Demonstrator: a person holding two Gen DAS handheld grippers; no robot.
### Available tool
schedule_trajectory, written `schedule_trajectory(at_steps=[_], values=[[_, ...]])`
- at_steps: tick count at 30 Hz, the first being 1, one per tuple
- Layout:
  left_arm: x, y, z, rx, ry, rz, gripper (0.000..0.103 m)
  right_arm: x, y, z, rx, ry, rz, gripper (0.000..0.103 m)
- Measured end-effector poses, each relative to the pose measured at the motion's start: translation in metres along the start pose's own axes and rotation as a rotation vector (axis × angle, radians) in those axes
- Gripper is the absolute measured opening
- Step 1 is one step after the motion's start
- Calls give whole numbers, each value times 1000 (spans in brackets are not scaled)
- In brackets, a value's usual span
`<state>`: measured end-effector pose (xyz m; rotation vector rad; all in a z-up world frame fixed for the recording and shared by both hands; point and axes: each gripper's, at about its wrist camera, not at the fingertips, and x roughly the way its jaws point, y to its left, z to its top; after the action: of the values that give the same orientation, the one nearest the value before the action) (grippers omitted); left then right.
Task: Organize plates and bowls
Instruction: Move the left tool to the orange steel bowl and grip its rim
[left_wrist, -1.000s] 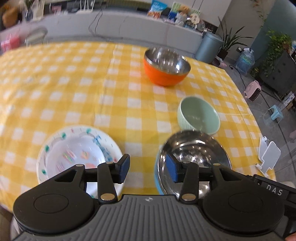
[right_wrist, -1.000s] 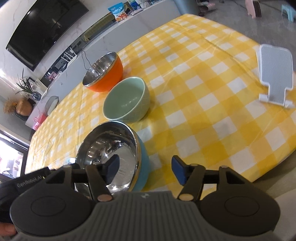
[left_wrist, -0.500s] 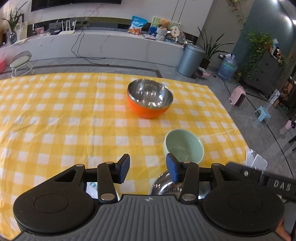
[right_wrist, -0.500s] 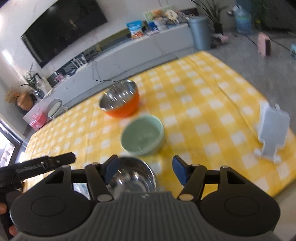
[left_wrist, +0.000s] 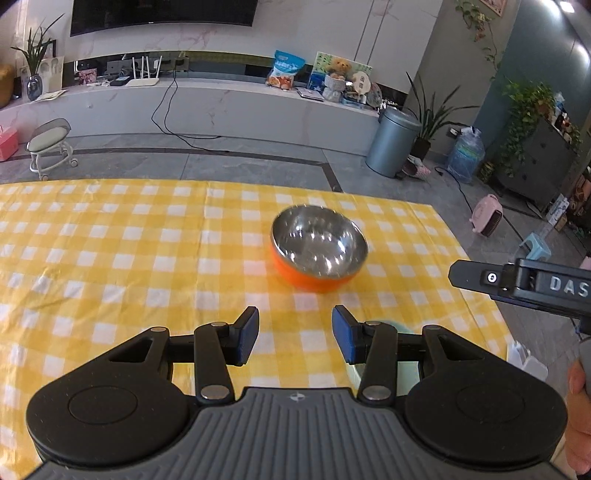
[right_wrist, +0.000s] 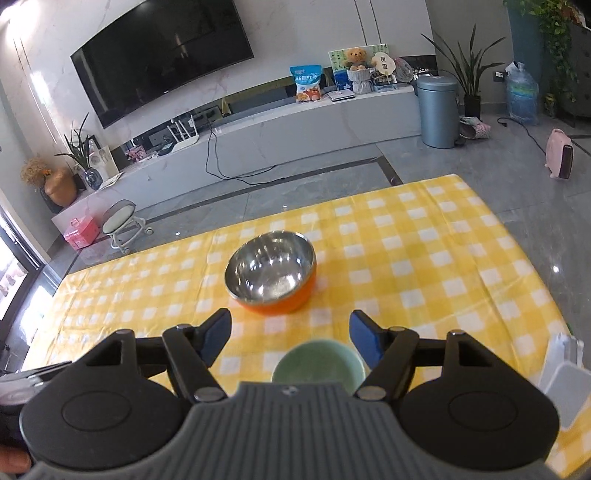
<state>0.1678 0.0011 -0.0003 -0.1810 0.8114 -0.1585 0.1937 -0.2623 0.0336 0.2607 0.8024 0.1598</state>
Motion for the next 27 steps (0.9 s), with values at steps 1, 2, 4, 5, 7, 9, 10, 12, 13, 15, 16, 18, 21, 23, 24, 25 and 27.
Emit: schedule_trajectory(at_steps=[1, 2, 4, 5, 7, 9, 10, 12, 13, 15, 16, 18, 21, 23, 24, 25, 27], values=[[4, 1, 3, -5, -4, 0, 54, 6, 0, 5, 3, 2, -5, 70], [6, 2, 6, -8, -9, -1, 54, 11, 0, 9, 8, 5, -7, 70], [13, 4, 12, -14, -14, -2, 55, 26, -3, 17, 29, 17, -4, 70], [17, 5, 15, -15, -15, -5, 56, 33, -4, 21, 40, 24, -3, 70], [26, 8, 20, -22, -18, -9, 58, 50, -6, 25, 60, 39, -2, 69], [36, 12, 24, -31, -19, -3, 60, 63, -8, 28, 73, 43, 3, 69], [41, 14, 26, -36, -19, -1, 62, 70, -10, 28, 81, 47, 7, 69], [50, 16, 29, -42, -16, 0, 63, 82, -14, 29, 93, 54, 15, 69], [55, 18, 31, -47, -13, -2, 64, 88, -17, 29, 98, 59, 17, 69], [65, 20, 34, -53, -6, -17, 66, 100, -26, 29, 120, 68, 20, 69], [69, 21, 35, -56, -2, -23, 66, 105, -31, 30, 140, 72, 21, 68], [78, 24, 39, -62, 5, -40, 66, 114, -42, 31, 188, 76, 33, 65], [90, 27, 45, -75, 11, -59, 66, 121, -54, 32, 254, 62, 54, 62], [99, 29, 50, -77, 15, -58, 67, 124, -57, 33, 270, 52, 62, 62], [103, 29, 53, -76, 14, -54, 67, 126, -58, 33, 273, 47, 72, 62], [106, 30, 55, -71, 16, -48, 67, 128, -58, 32, 275, 45, 81, 62], [115, 30, 57, -64, 25, -41, 67, 134, -57, 31, 275, 49, 92, 58]])
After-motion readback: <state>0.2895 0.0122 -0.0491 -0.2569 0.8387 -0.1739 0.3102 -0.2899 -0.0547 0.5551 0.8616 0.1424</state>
